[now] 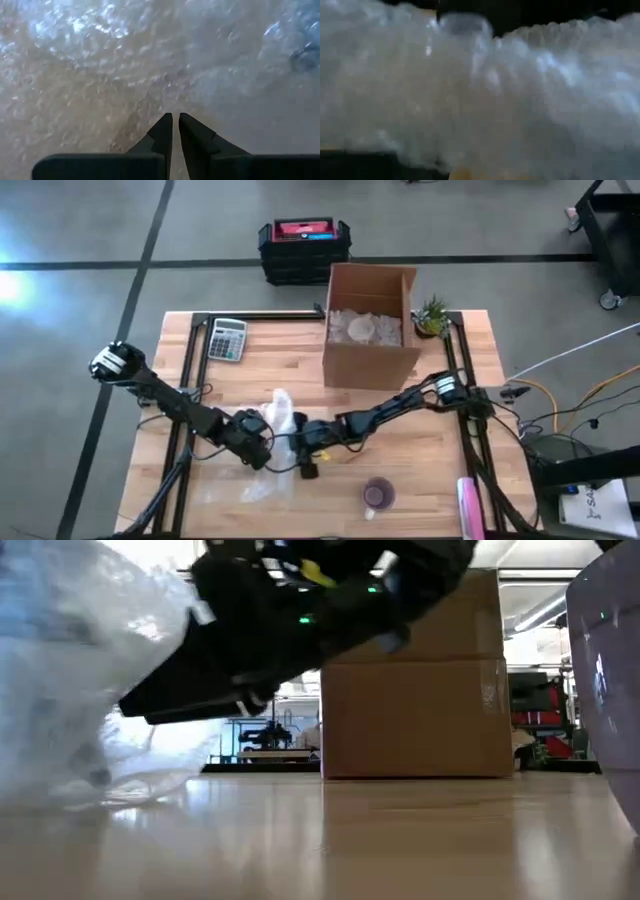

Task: Wrap mug
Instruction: Prepare the transparent bubble wrap

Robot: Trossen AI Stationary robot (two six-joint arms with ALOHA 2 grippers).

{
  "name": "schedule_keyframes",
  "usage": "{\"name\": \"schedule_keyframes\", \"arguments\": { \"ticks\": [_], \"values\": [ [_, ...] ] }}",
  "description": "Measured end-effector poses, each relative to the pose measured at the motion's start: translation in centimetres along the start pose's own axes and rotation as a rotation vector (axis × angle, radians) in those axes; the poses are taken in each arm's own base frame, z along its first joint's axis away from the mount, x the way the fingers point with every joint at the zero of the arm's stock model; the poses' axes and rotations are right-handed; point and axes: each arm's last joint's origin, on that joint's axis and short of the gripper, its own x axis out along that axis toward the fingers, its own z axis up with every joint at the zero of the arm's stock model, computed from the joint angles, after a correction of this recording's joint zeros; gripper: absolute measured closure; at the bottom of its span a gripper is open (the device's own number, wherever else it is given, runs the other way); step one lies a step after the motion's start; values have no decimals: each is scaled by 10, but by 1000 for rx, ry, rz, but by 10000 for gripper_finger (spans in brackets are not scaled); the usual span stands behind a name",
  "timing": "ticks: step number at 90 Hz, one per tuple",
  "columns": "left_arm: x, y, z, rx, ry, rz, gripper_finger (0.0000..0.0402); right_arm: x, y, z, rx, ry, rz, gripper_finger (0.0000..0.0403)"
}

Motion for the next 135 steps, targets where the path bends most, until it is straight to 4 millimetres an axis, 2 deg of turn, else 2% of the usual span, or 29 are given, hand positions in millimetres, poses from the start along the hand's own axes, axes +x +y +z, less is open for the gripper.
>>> {"name": "schedule_keyframes", "arguments": {
  "ticks": [26,35,46,62,83,97,106,125,135],
  "values": [
    [0,-2,1,11,-10,-21,381,47,-7,-18,35,38,-39,204],
    [0,-2,1,10,-13,-26,381,52,-10,-21,20,167,-48,204],
    [0,-2,0,13,-2,-21,381,45,-12,-23,-53,360,-87,204],
    [0,0,-1,17,15,-13,381,19,-12,-22,-90,632,-87,204],
    [0,1,-1,21,31,-8,381,-31,-5,-14,-77,983,-67,204],
    [0,1,-2,22,33,-4,381,-60,3,-25,-60,1206,-48,204],
    [0,1,-2,20,33,-4,381,-76,4,-32,-55,1259,-46,204],
    [0,1,-2,18,27,-1,381,-123,2,-51,-17,1369,-75,204],
    [0,2,-1,22,6,10,381,-149,1,-48,15,1350,-102,204]
  ]
}}
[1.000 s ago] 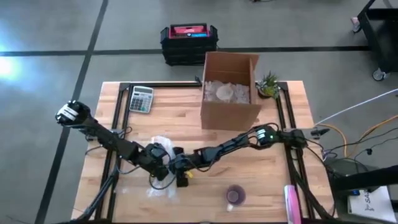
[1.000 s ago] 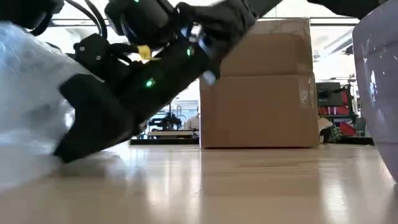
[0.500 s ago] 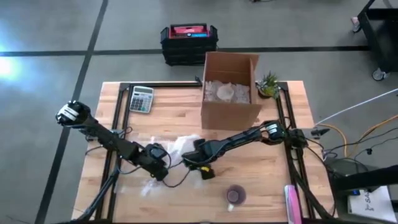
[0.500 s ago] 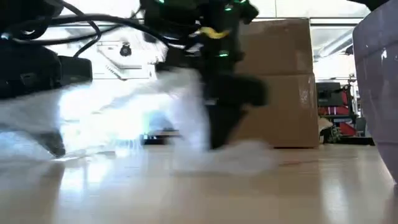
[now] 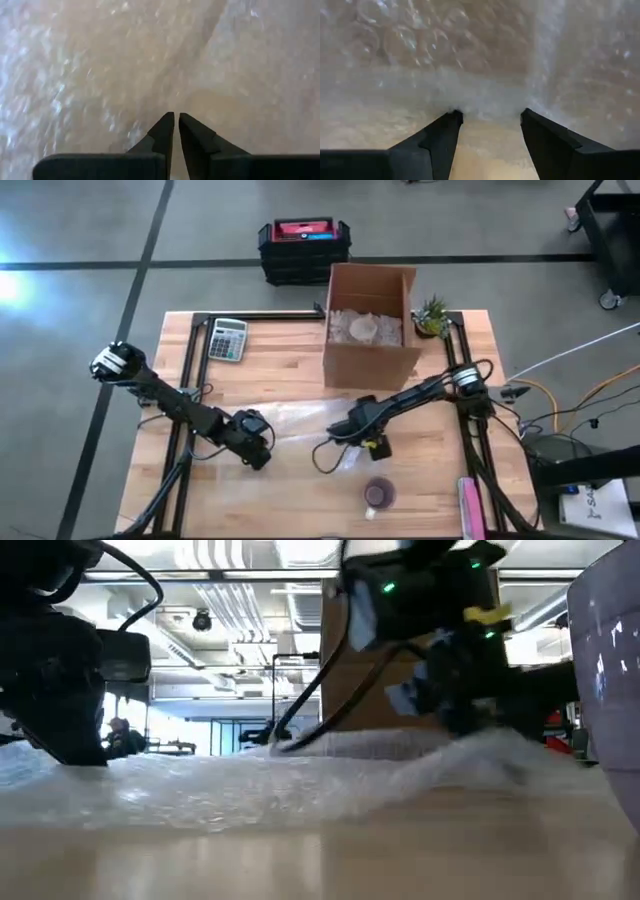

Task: Wrap mug
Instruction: Prepare the transparent bubble wrap, then wrap the purple mug with the transparent bubble wrap

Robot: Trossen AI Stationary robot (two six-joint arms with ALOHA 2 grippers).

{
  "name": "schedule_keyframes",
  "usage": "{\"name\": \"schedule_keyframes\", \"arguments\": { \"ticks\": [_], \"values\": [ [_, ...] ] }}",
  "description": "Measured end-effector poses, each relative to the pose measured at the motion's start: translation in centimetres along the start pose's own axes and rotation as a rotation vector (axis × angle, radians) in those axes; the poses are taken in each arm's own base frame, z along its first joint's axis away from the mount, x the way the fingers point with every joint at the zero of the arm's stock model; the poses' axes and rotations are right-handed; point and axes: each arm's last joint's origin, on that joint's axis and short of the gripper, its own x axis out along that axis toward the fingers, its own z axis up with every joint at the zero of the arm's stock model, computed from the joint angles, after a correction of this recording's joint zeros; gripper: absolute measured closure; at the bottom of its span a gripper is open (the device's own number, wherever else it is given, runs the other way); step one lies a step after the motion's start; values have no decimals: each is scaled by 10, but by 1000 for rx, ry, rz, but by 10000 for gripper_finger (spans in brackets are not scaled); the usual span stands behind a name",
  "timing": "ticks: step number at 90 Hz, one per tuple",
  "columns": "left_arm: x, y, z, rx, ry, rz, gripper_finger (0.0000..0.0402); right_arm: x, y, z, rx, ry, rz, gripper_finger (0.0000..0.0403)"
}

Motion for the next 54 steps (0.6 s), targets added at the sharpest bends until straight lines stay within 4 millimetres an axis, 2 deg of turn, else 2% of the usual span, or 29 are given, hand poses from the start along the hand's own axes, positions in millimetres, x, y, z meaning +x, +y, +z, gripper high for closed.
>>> {"name": "schedule_keyframes", "arguments": {
  "ticks": [14,23,30,39,46,54],
  "values": [
    [-1,0,2,3,-49,22,381,-26,-1,-39,45,-79,9,204],
    [-4,-3,5,11,-58,7,381,-53,0,-66,87,-191,42,204],
    [-7,-6,7,24,-63,-5,381,-74,7,-85,115,-342,128,204],
    [-11,-13,12,37,-76,-31,381,-96,23,-99,94,-611,282,204],
    [-13,-17,14,53,-84,-44,381,-103,38,-108,45,-765,338,204],
    [-14,-17,15,59,-85,-45,381,-101,52,-112,-18,-849,361,204]
  ]
}}
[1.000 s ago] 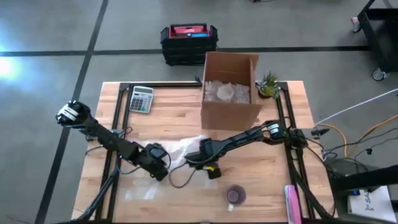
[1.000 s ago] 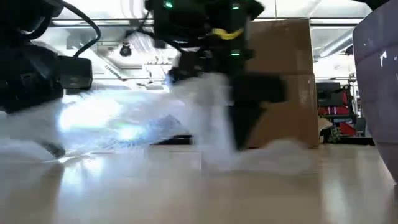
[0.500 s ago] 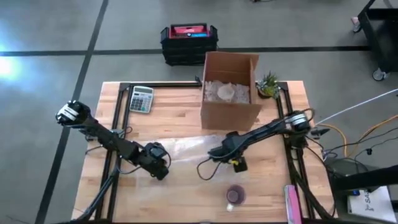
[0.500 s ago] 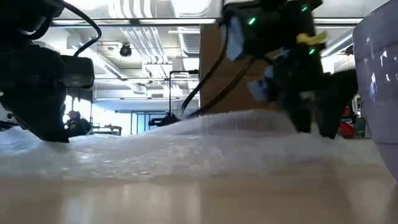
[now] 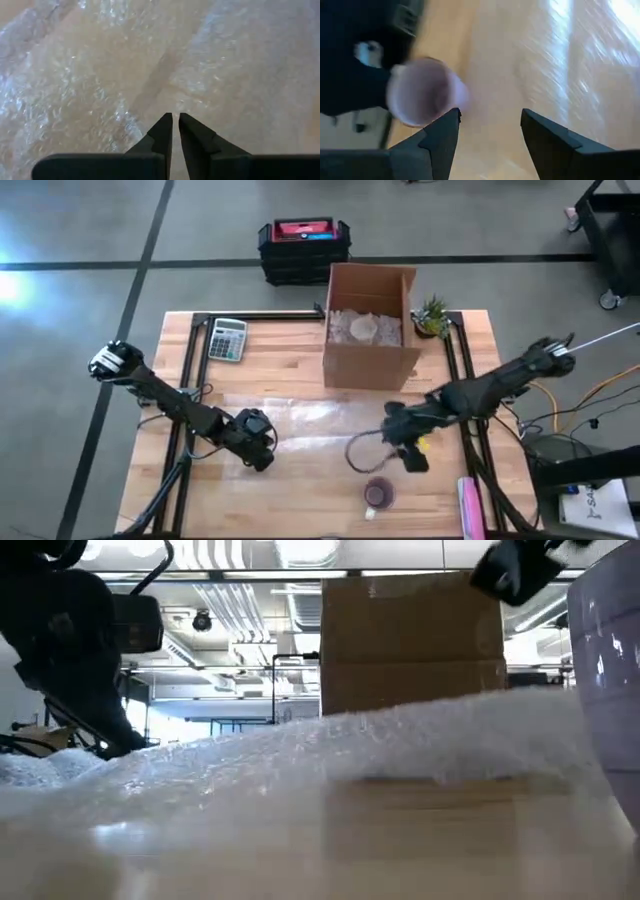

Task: Wrap mug
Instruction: Wrap the purple mug with the transparent bubble wrap

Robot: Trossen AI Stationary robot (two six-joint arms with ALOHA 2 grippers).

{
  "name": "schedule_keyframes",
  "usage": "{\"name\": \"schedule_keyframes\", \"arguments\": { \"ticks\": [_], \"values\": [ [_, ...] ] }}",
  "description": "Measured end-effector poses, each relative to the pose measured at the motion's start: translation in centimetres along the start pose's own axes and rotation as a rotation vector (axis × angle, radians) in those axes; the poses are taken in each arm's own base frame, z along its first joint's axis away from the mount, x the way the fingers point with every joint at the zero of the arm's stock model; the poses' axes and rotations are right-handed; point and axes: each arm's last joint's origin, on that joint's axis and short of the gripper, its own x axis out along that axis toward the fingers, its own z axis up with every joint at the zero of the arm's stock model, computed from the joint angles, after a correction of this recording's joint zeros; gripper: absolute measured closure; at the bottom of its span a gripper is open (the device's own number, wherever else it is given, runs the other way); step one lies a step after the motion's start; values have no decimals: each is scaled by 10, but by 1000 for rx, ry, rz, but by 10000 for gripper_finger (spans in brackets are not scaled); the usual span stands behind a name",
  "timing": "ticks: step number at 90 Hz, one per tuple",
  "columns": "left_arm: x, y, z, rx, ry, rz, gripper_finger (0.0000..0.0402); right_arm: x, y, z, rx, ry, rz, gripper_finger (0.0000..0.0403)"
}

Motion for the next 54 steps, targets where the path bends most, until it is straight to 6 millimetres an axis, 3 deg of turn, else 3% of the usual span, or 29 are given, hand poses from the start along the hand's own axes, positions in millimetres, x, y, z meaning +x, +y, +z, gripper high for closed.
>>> {"name": "schedule_keyframes", "arguments": {
  "ticks": [21,31,54],
  "values": [
    [0,0,0,-12,5,-4,381,29,18,-4,-19,-6,-3,204],
    [0,-1,0,-25,1,-12,381,48,23,5,-23,45,-18,204],
    [0,-1,0,-35,1,-13,381,100,31,24,-12,388,-136,204]
  ]
}}
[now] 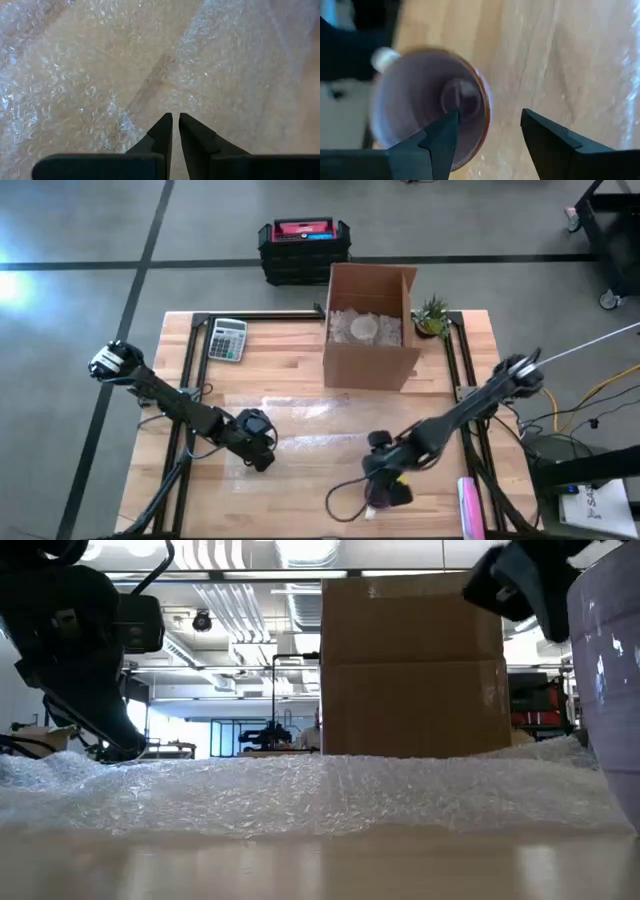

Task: Wrap mug
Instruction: Wrap the purple mug with the transparent bubble wrap

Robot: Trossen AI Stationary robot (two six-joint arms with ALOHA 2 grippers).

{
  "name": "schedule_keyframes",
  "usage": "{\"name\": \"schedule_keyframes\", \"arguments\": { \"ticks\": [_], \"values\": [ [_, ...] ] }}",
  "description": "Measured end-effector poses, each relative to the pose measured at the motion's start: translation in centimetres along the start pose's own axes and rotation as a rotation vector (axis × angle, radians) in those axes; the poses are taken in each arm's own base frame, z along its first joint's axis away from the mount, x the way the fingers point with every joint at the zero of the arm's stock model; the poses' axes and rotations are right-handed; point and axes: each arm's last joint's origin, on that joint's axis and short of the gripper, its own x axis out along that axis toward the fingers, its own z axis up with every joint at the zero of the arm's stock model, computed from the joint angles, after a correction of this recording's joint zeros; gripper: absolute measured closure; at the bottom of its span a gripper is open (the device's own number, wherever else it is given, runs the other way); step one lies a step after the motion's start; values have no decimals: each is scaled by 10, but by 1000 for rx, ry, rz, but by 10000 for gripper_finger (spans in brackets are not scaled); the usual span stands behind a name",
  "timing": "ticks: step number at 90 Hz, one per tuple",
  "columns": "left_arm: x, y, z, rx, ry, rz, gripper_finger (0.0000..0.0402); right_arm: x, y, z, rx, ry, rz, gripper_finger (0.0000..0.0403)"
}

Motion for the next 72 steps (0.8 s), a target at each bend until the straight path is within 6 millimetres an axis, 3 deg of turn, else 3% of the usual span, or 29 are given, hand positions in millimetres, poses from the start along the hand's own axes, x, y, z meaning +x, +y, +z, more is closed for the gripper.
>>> {"name": "schedule_keyframes", "arguments": {
  "ticks": [15,30,38,49,55,72],
  "values": [
    [0,0,0,7,-2,-3,381,38,0,11,-5,259,-110,231],
    [0,-2,1,18,-14,-17,381,45,4,20,-60,333,-77,362],
    [0,-2,1,18,-16,-17,381,31,7,27,-97,299,-73,387],
    [0,-2,1,23,-16,-16,381,-15,10,45,-128,127,-45,379],
    [0,-2,1,27,-17,-17,381,-36,8,55,-161,21,-119,389],
    [-3,-3,3,37,-22,-37,381,-50,-29,96,-172,-263,-365,392]
  ]
}}
